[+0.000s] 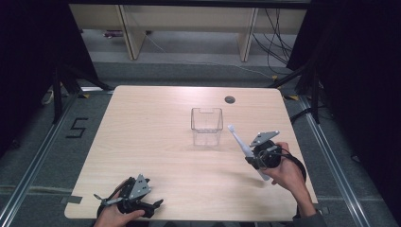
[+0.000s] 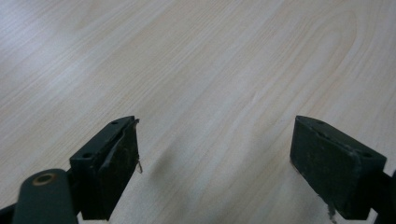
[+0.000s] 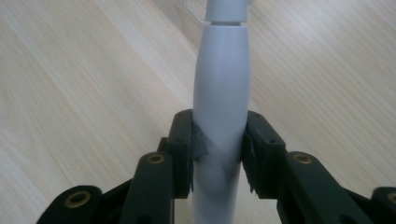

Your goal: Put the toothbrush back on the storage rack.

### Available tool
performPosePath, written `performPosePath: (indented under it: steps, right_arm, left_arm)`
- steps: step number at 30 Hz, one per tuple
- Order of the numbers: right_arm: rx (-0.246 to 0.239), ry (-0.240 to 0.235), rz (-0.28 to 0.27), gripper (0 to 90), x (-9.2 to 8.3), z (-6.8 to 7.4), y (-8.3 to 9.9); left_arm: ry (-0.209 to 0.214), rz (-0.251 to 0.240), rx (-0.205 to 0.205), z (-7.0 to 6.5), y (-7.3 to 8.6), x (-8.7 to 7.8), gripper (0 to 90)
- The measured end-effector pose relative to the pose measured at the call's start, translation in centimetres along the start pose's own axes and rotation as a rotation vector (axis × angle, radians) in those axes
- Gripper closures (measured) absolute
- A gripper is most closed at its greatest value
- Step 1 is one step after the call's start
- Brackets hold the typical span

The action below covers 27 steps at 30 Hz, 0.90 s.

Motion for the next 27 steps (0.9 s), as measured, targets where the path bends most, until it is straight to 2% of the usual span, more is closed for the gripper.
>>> performPosePath:
  steps: [2, 3, 4, 5, 6, 8, 10, 12, 13, 14, 15, 17, 18, 19, 20, 21, 22, 23, 24, 26, 27]
  right_arm:
    - [0.004, -0.001, -0.010, 67.0, -0.2, -0.2, -0.2]
    - [0.022, -0.003, -0.040, 67.0, -0.4, -0.6, -0.5]
    - [0.017, -0.016, -0.051, 67.0, -0.4, -0.7, -0.6]
    - [0.029, -0.005, -0.070, 67.0, -0.5, -0.9, -0.8]
    - [0.019, -0.019, -0.057, 67.0, -0.6, -1.1, -0.8]
    - [0.052, -0.035, -0.077, 67.0, -0.6, -1.5, -1.2]
    - [0.065, -0.025, -0.098, 67.0, -0.5, -2.1, -1.6]
    - [0.107, -0.032, -0.105, 67.0, -0.5, -2.3, -1.9]
    - [0.090, -0.030, -0.138, 67.0, -0.5, -2.7, -2.4]
    - [0.090, -0.030, -0.138, 67.0, -0.5, -2.7, -2.4]
    - [0.097, -0.038, -0.170, 67.0, -0.7, -3.1, -3.2]
    - [0.127, -0.048, -0.202, 67.0, -0.8, -3.4, -4.1]
    - [0.127, -0.048, -0.202, 67.0, -0.8, -3.4, -4.1]
    - [0.141, -0.059, -0.239, 67.0, -0.8, -3.8, -5.1]
    - [0.141, -0.059, -0.239, 67.0, -0.8, -3.8, -5.1]
    - [0.137, -0.057, -0.284, 67.0, -0.7, -4.2, -6.2]
    - [0.137, -0.057, -0.284, 67.0, -0.7, -4.2, -6.2]
    - [0.143, -0.082, -0.305, 67.0, -0.5, -4.2, -7.1]
    - [0.138, -0.085, -0.332, 67.0, -0.5, -4.3, -7.6]
    - [0.156, -0.098, -0.335, 67.0, -0.3, -4.3, -8.1]
    - [0.149, -0.086, -0.353, 67.0, -0.3, -4.5, -8.5]
  left_arm:
    - [0.001, -0.001, 0.005, 0.0, 0.0, 0.0, 15.1]
    - [-0.001, 0.000, 0.001, 0.0, 0.0, 0.0, 15.2]
    - [0.000, 0.005, 0.006, 0.0, 0.1, 0.0, 15.1]
    - [0.000, 0.005, 0.007, 0.0, 0.1, 0.0, 15.1]
    - [0.001, 0.004, 0.005, 0.0, 0.1, 0.1, 15.1]
    - [0.001, 0.003, -0.001, 0.0, 0.1, 0.1, 15.1]
    - [0.003, 0.005, 0.003, 0.0, 0.1, 0.1, 15.1]
    - [0.006, 0.014, 0.010, 0.1, 0.2, 0.0, 15.2]
    - [0.011, 0.018, 0.013, 0.1, 0.2, 0.0, 15.1]
    - [0.011, 0.018, 0.013, 0.1, 0.2, 0.0, 15.1]
    - [0.004, 0.004, 0.005, 0.0, 0.1, 0.1, 15.1]
    - [0.001, 0.005, 0.005, 0.0, 0.1, 0.1, 15.2]
    - [0.001, 0.005, 0.005, 0.0, 0.1, 0.1, 15.1]
    - [0.004, 0.004, 0.005, 0.0, 0.1, 0.1, 15.1]
    - [0.004, 0.004, 0.005, 0.0, 0.1, 0.1, 15.1]
    - [0.002, 0.005, 0.005, 0.0, 0.1, 0.1, 15.1]
    - [0.002, 0.005, 0.005, 0.0, 0.1, 0.1, 15.1]
    - [0.003, 0.004, 0.005, 0.0, 0.1, 0.1, 15.1]
    - [0.003, 0.004, 0.005, 0.0, 0.1, 0.1, 15.1]
    - [0.004, 0.004, 0.005, 0.0, 0.1, 0.0, 15.1]
    - [0.003, 0.004, 0.004, 0.0, 0.1, 0.1, 15.1]
Point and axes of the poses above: each handheld gripper's, and its own axes: x roughly forward along the jaws, y roughly out of its underside, z roughly to its left, the point moved 8 cm from there along x, roughly forward along the jaws, and after that the axes turned 10 degrees about x, right-handed, at the moved point
